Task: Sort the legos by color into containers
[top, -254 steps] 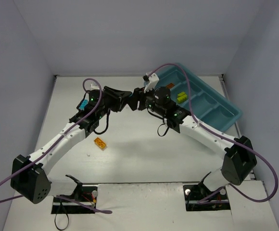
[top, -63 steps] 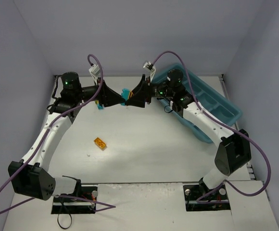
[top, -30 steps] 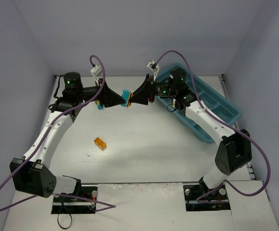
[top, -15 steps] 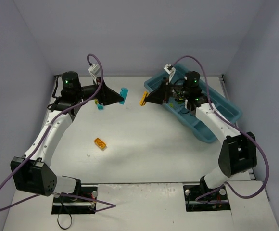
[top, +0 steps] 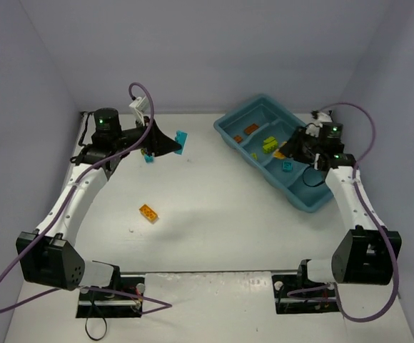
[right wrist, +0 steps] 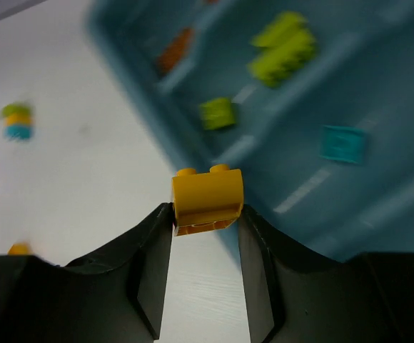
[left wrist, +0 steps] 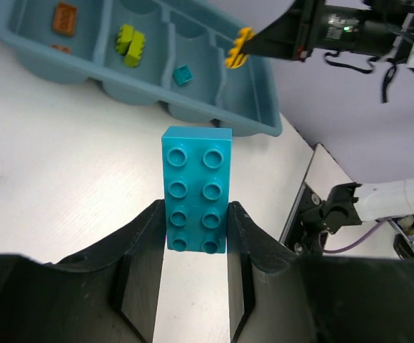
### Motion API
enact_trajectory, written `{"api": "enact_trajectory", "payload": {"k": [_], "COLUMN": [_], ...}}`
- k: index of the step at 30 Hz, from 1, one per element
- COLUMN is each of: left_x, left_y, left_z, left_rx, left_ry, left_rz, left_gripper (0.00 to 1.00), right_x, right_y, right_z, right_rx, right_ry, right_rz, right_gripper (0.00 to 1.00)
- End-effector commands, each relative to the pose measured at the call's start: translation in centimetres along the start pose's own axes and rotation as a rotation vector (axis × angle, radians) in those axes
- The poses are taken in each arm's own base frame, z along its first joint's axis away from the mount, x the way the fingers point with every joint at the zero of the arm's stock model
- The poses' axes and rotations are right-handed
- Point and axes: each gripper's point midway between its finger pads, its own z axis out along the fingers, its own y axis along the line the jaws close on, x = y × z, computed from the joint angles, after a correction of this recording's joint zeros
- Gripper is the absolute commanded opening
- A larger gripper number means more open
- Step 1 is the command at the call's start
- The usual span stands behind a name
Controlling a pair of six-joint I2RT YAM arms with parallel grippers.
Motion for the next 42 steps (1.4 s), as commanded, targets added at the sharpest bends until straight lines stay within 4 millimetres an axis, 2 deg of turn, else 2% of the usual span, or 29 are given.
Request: {"api": "enact_trajectory", "payload": {"k": [1, 3, 6, 9, 10, 11, 15, 19, 20, 22, 24, 25, 26, 28, 29, 31, 33, 34, 35, 37, 38, 42], "left_x": [0.3, 1.0, 1.9, 2.4, 2.5, 2.6, 3.0, 3.6, 3.6, 3.6, 3.6, 3.4, 3.0, 3.1, 2.7, 2.7, 2.4, 2.4, 2.7, 2.5, 2.6, 2.3], "left_y": [0.6, 0.7, 0.9, 0.8, 0.7, 0.6, 0.2, -0.3, -0.3, -0.5, -0.5, -0.4, -0.7, -0.7, -1.1, -1.7, -2.0, -2.0, -2.7, -2.7, -3.1, -3.1], "left_z": [-0.2, 0.0, 0.5, 0.8, 0.9, 0.9, 1.4, 2.0, 2.1, 2.3, 2.5, 2.8, 3.1, 3.4, 3.5, 4.0, 4.4, 4.6, 5.0, 5.3, 5.6, 5.7], "left_rx": [-0.083, -0.107, -0.142, -0.167, -0.168, -0.169, -0.166, -0.155, -0.155, -0.147, -0.150, -0.151, -0.141, -0.135, -0.128, -0.109, -0.116, -0.118, -0.104, -0.126, -0.121, -0.179], "left_ry": [0.002, 0.022, 0.052, 0.078, 0.082, 0.086, 0.103, 0.120, 0.121, 0.127, 0.131, 0.133, 0.133, 0.140, 0.136, 0.140, 0.135, 0.139, 0.146, 0.146, 0.143, 0.117], "left_rz": [0.051, 0.040, 0.035, 0.059, 0.059, 0.069, 0.090, 0.105, 0.109, 0.126, 0.136, 0.146, 0.160, 0.168, 0.184, 0.227, 0.274, 0.311, 0.336, 0.395, 0.420, 0.521], "left_gripper": [0.00, 0.00, 0.00, 0.00, 0.00, 0.00, 0.00, 0.00, 0.00, 0.00, 0.00, 0.00, 0.00, 0.00, 0.00, 0.00, 0.00, 0.00, 0.00, 0.00, 0.00, 0.00], "right_x": [0.3, 0.8, 1.3, 1.5, 1.9, 1.3, 2.2, 2.7, 2.7, 2.1, 1.5, 0.2, -0.6, -0.8, -1.7, -3.0, -5.0, -5.2, -5.1, -5.3, -4.3, -3.5], "right_y": [-10.6, -13.5, -16.6, -19.0, -19.8, -20.1, -22.3, -23.6, -23.7, -23.6, -23.1, -21.7, -20.5, -19.7, -18.6, -14.7, -10.6, -7.8, -4.5, 0.5, 3.3, 10.9], "right_z": [-4.6, -5.9, -6.8, -7.5, -7.2, -7.2, -6.7, -6.3, -6.3, -6.2, -6.1, -6.4, -6.6, -6.4, -6.6, -5.2, -4.9, -4.4, -3.6, -2.8, -1.9, -1.3], "right_rx": [0.475, 0.607, 0.749, 0.833, 0.848, 0.861, 0.920, 0.955, 0.955, 0.942, 0.917, 0.860, 0.817, 0.776, 0.738, 0.549, 0.396, 0.274, 0.181, 0.014, -0.053, -0.276], "right_ry": [-0.085, -0.092, -0.088, -0.099, -0.077, -0.085, -0.063, -0.041, -0.041, -0.049, -0.060, -0.097, -0.116, -0.118, -0.143, -0.151, -0.194, -0.175, -0.155, -0.124, -0.083, -0.046], "right_rz": [0.184, 0.228, 0.269, 0.333, 0.344, 0.342, 0.406, 0.430, 0.429, 0.427, 0.422, 0.419, 0.412, 0.408, 0.390, 0.321, 0.247, 0.222, 0.184, 0.140, 0.117, 0.111], "right_gripper": [0.00, 0.00, 0.00, 0.00, 0.00, 0.00, 0.08, 0.25, 0.35, 0.48, 0.55, 0.65, 0.71, 0.71, 0.71, 0.68, 0.66, 0.66, 0.64, 0.63, 0.63, 0.64]}}
